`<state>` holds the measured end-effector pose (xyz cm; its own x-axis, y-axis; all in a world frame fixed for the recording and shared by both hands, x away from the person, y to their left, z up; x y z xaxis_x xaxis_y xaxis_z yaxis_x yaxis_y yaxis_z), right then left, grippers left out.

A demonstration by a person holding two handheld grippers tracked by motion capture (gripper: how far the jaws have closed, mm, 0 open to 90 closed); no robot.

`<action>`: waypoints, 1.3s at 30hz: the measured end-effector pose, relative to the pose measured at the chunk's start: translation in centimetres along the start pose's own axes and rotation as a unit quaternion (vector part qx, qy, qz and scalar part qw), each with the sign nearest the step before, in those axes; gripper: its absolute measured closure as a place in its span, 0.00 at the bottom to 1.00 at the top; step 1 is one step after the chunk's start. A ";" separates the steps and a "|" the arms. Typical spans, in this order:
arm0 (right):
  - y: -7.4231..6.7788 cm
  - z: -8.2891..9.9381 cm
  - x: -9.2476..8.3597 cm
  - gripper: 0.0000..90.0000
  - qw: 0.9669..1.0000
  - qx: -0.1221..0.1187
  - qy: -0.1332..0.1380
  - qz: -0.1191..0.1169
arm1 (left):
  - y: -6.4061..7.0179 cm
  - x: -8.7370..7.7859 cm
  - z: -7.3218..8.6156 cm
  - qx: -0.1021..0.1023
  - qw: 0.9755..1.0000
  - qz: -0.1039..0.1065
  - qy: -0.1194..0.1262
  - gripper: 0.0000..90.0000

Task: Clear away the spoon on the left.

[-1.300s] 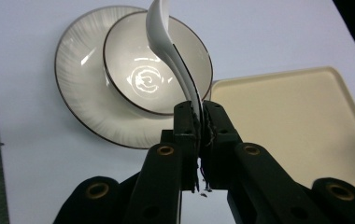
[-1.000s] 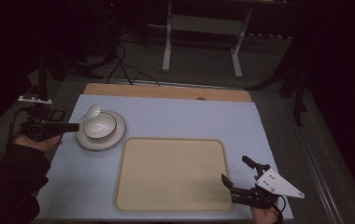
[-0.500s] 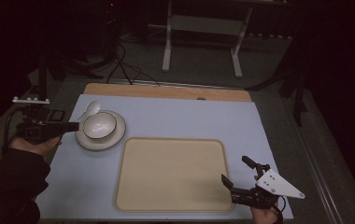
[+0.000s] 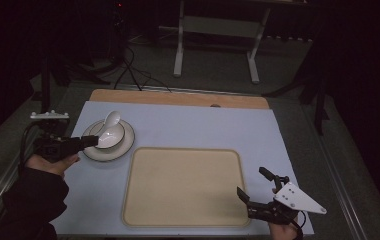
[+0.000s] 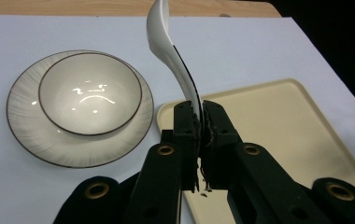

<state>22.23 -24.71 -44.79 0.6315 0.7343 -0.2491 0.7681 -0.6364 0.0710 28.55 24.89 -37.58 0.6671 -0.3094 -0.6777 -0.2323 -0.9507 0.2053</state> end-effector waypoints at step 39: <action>-0.2 0.0 0.2 0.12 1.000 -0.001 0.003 -0.008 | 9.6 6.4 6.9 -0.062 0.997 0.041 0.036 0.96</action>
<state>22.18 -24.47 -44.80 0.6202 0.7453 -0.2446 0.7778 -0.6248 0.0682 25.68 13.89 -44.85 0.7004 -0.3816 -0.6032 -0.2012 -0.9164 0.3461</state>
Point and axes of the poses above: each handheld gripper's, and its own axes: x roughly forward along the jaws, z roughly out of its underside, y roughly to its right, the point moved 3 cm from there along x, roughly forward along the jaws, and after that the axes turned 10 degrees about -z, right-handed, at the moved point
